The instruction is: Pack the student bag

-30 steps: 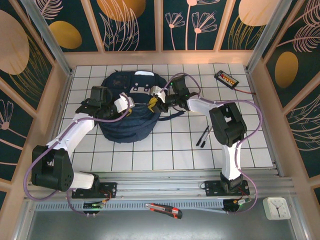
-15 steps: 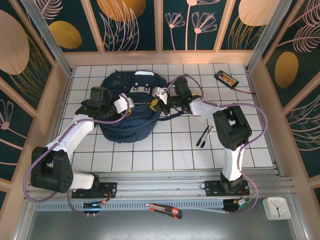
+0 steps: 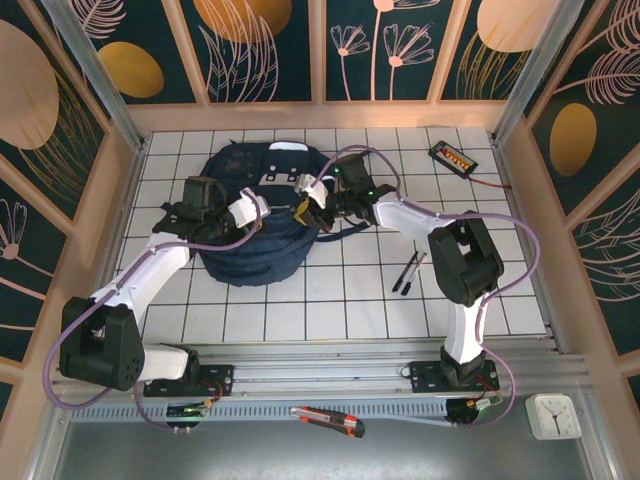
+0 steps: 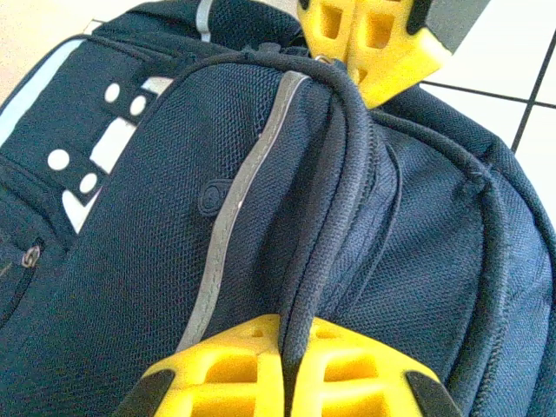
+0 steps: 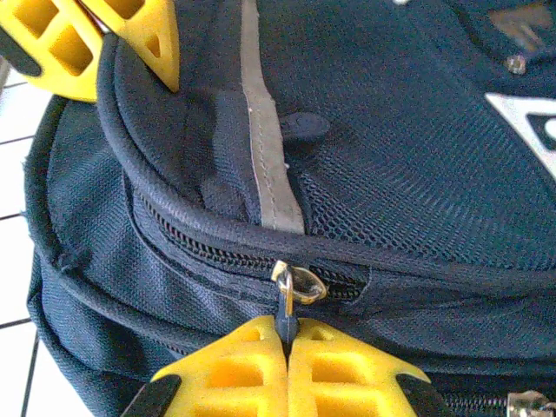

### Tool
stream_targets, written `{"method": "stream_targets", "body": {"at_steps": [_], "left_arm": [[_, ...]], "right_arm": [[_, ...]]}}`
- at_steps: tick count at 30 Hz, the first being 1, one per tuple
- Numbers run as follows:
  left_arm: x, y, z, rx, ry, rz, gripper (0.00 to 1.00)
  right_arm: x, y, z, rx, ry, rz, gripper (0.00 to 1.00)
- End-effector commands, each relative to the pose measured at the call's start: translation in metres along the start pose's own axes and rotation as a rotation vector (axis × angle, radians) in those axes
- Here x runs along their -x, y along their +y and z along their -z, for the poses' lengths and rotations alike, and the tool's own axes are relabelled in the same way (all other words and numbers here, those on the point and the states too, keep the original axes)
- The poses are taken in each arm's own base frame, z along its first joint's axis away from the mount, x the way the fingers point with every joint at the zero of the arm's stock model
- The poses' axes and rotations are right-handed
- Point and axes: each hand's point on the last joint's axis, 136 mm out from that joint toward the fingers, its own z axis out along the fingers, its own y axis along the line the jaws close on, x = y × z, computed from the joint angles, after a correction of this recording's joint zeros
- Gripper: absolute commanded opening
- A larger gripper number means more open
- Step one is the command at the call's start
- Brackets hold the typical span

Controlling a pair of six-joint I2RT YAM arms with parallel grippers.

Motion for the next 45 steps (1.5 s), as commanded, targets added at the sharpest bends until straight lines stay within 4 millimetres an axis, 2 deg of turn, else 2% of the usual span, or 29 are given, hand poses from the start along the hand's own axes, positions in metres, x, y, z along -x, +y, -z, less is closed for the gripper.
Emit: {"method": "stream_targets", "body": {"at_steps": [1,5,12,14,17,20,22,26,27,29,32,36,38,42,45], "left_arm": [[0.025,0.017,0.006,0.097,-0.076,-0.022,0.0],[0.03,0.018,0.009,0.12,-0.094,-0.001,0.0],[0.046,0.002,-0.001,0.133,-0.126,0.055,0.0],[0.047,-0.001,-0.003,0.138,-0.12,0.05,0.0],[0.046,0.004,-0.002,0.169,-0.109,0.065,0.0],[0.044,0.008,-0.003,0.187,-0.097,0.108,0.0],[0.043,0.011,-0.004,0.199,-0.092,0.146,0.0],[0.046,0.011,-0.007,0.195,-0.104,0.213,0.0],[0.046,0.01,-0.008,0.187,-0.105,0.221,0.0],[0.047,0.006,-0.009,0.171,-0.112,0.218,0.0],[0.051,-0.003,-0.008,0.137,-0.138,0.196,0.0],[0.055,-0.012,-0.003,0.107,-0.174,0.184,0.0],[0.059,-0.012,-0.002,0.107,-0.201,0.21,0.0],[0.068,-0.011,-0.007,0.089,-0.244,0.284,0.0],[0.074,-0.006,-0.012,0.105,-0.247,0.326,0.0]], "right_arm": [[0.027,0.041,-0.001,0.06,0.027,-0.032,0.0],[0.034,0.036,-0.003,0.001,0.047,-0.156,0.0],[0.072,0.031,-0.016,-0.146,0.038,-0.427,0.0],[0.071,0.022,-0.014,-0.275,0.075,-0.444,0.0],[0.061,0.008,0.002,-0.498,0.149,-0.424,0.0],[0.061,0.016,0.012,-0.549,0.149,-0.377,0.0],[0.069,0.027,0.013,-0.502,0.104,-0.378,0.0],[0.09,0.078,-0.003,-0.175,-0.011,-0.404,0.0],[0.091,0.089,-0.007,-0.097,-0.015,-0.413,0.0],[0.09,0.099,-0.009,0.026,-0.017,-0.471,0.0],[0.079,0.088,-0.001,0.122,-0.036,-0.619,0.0],[0.066,0.048,0.026,0.152,-0.134,-0.862,0.0],[0.065,0.037,0.036,0.185,-0.186,-0.972,0.0],[0.069,0.042,0.038,0.294,-0.224,-1.063,0.0],[0.057,0.047,0.036,0.31,-0.186,-1.077,0.0]]}}
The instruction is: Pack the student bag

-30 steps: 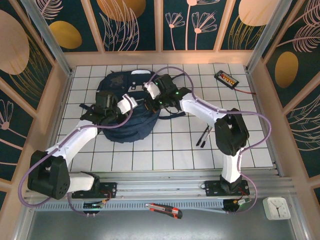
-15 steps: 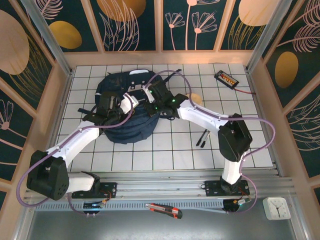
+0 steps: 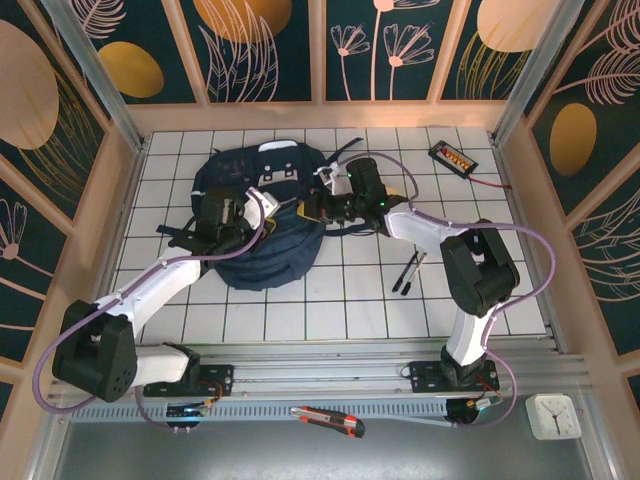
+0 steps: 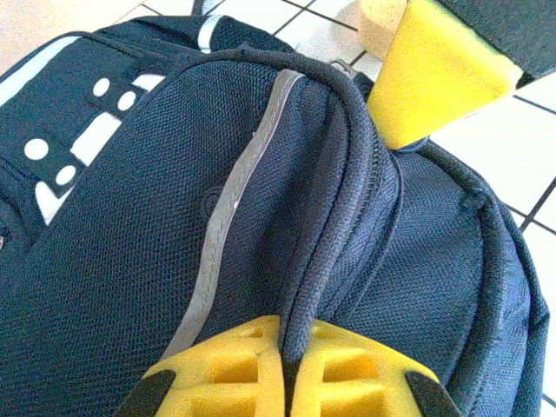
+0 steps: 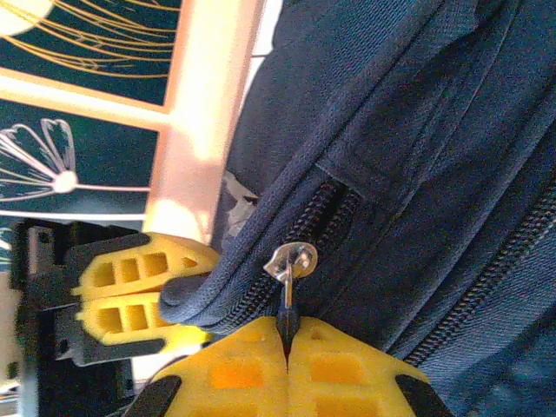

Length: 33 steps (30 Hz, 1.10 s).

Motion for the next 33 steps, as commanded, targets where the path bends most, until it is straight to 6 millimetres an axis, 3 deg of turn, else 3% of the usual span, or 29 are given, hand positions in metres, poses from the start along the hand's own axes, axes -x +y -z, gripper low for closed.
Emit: {"method": "stream_targets", "body": {"at_steps": [1,4,5,9,10,11,13,16,19,23,25,29,33], "left_arm": [[0.054,-0.001,-0.001,-0.015,-0.176,0.054,0.0],[0.06,0.004,-0.006,-0.005,-0.17,0.096,0.0],[0.063,0.004,-0.007,-0.009,-0.177,0.112,0.06],[0.071,-0.003,-0.004,-0.058,-0.216,0.113,0.34],[0.07,-0.003,-0.002,-0.053,-0.213,0.095,0.5],[0.069,-0.002,-0.001,-0.037,-0.196,0.073,0.62],[0.064,0.001,0.004,-0.013,-0.149,0.042,0.74],[0.054,-0.006,0.016,-0.038,-0.073,-0.056,0.78],[0.032,-0.006,0.026,-0.024,0.031,-0.161,0.76],[0.013,-0.011,0.032,-0.038,0.083,-0.3,0.69],[0.004,-0.013,0.03,-0.059,0.109,-0.341,0.67],[0.007,-0.015,0.023,-0.087,0.114,-0.339,0.61],[0.007,-0.008,0.014,-0.06,0.117,-0.353,0.56]], "right_arm": [[-0.024,0.044,0.005,0.16,0.111,0.041,0.0],[-0.029,0.007,0.007,-0.141,0.151,0.236,0.0],[-0.03,-0.006,0.01,-0.237,0.169,0.301,0.0],[-0.018,-0.037,0.023,-0.352,0.145,0.405,0.0],[-0.012,-0.045,0.028,-0.371,0.122,0.406,0.0],[-0.005,-0.046,0.031,-0.371,0.102,0.407,0.0],[0.001,-0.038,0.034,-0.338,0.088,0.439,0.0],[0.003,-0.021,0.036,-0.286,0.09,0.516,0.0],[-0.006,-0.014,0.032,-0.218,0.133,0.548,0.0],[-0.014,-0.027,0.032,-0.247,0.199,0.595,0.0],[-0.005,-0.036,0.041,-0.284,0.177,0.594,0.0],[0.005,-0.033,0.05,-0.287,0.142,0.596,0.0],[0.008,-0.017,0.053,-0.245,0.136,0.634,0.0]]}}
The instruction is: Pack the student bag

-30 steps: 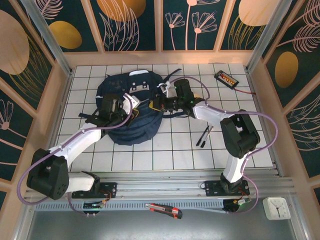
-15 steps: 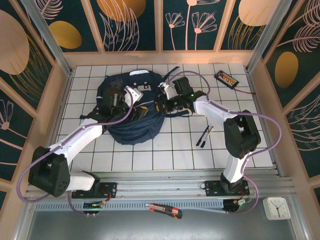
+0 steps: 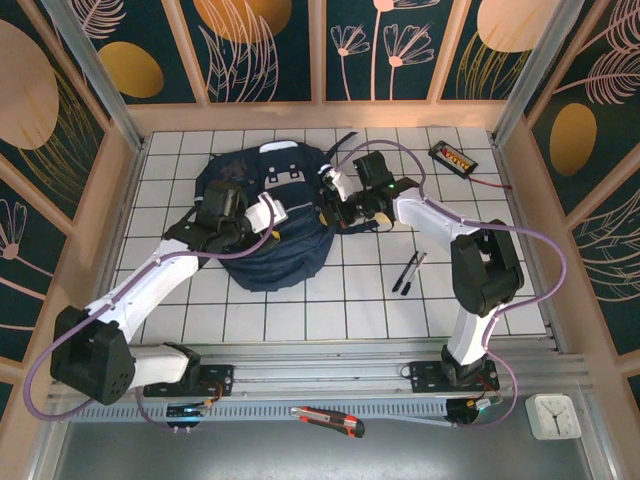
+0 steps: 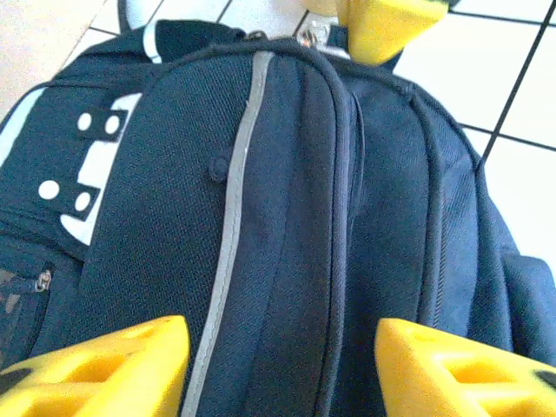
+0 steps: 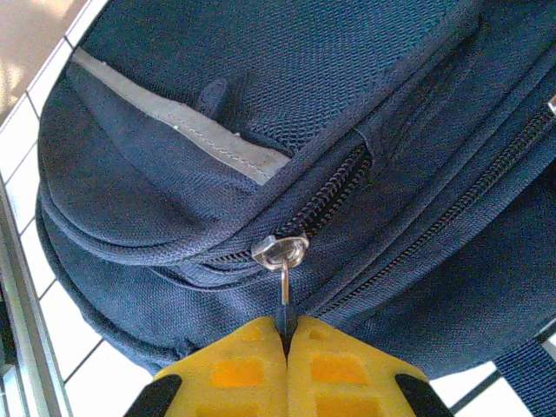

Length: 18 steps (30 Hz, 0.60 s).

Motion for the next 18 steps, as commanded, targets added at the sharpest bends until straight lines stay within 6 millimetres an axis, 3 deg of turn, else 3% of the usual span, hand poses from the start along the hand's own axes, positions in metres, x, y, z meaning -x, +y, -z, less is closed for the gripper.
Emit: {"method": "stream_targets", "body": {"at_steps": [1,6,10,11,13,14,15,18], "left_arm": [[0.001,0.006,-0.005,0.015,0.014,-0.056,0.54],[-0.007,0.004,-0.016,0.005,0.03,-0.076,0.53],[-0.019,-0.005,-0.025,-0.013,0.024,-0.073,0.51],[-0.021,-0.006,-0.028,-0.009,0.024,-0.072,0.45],[-0.026,0.002,-0.033,0.037,0.039,-0.059,0.13],[-0.028,0.006,-0.036,0.058,0.046,-0.05,0.04],[-0.028,0.009,-0.038,0.068,0.048,-0.041,0.0],[-0.02,0.016,-0.04,0.079,0.039,-0.013,0.0]], "right_arm": [[0.023,0.018,0.025,0.032,-0.056,0.073,0.0],[0.027,0.026,0.029,0.058,-0.078,0.075,0.0],[0.024,0.02,0.025,0.039,-0.064,0.078,0.0],[0.025,0.02,0.024,0.038,-0.057,0.074,0.0],[0.027,0.022,0.024,0.04,-0.057,0.081,0.0],[0.026,0.022,0.024,0.041,-0.057,0.087,0.0],[0.025,0.022,0.023,0.041,-0.052,0.094,0.0],[0.018,0.016,0.02,0.009,-0.005,0.119,0.0]]}}
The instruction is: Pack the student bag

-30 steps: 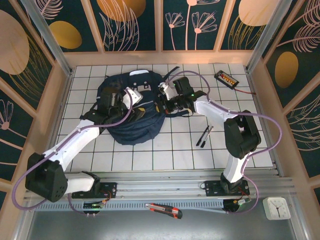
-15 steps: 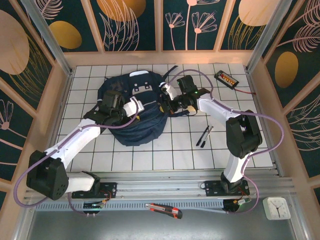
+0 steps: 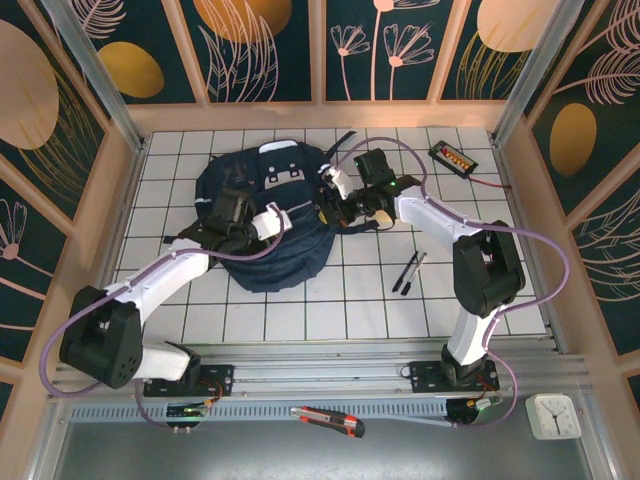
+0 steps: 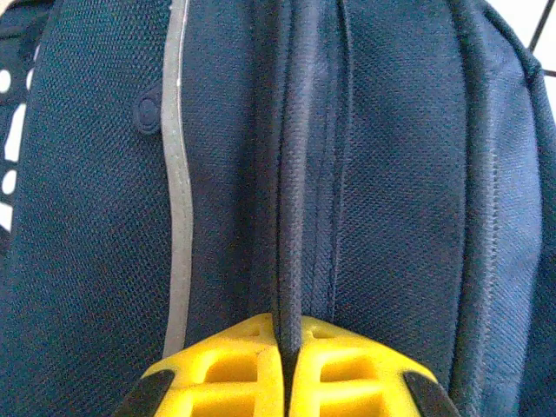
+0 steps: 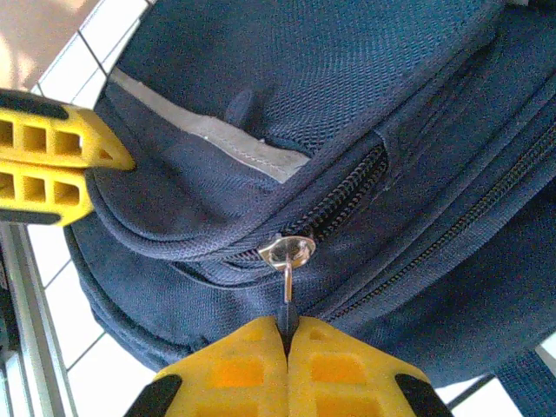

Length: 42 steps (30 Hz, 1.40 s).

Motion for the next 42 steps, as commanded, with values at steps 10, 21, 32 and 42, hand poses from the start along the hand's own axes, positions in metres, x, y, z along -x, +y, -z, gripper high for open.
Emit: {"method": "stream_targets", "body": {"at_steps": [10,21,32,42], "left_arm": [[0.052,0.044,0.007,0.095,-0.107,0.197,0.0],[0.073,0.032,0.003,0.047,-0.163,0.212,0.0],[0.081,0.021,0.011,0.072,-0.206,0.266,0.59],[0.006,-0.005,0.026,0.15,-0.036,0.18,0.67]], "right_arm": [[0.01,0.032,0.001,-0.202,0.078,0.265,0.0],[0.029,0.079,-0.002,-0.029,-0.121,0.147,0.0],[0.024,0.054,0.002,-0.015,-0.176,-0.071,0.0],[0.039,0.008,0.054,-0.078,-0.224,-0.071,0.0]]}}
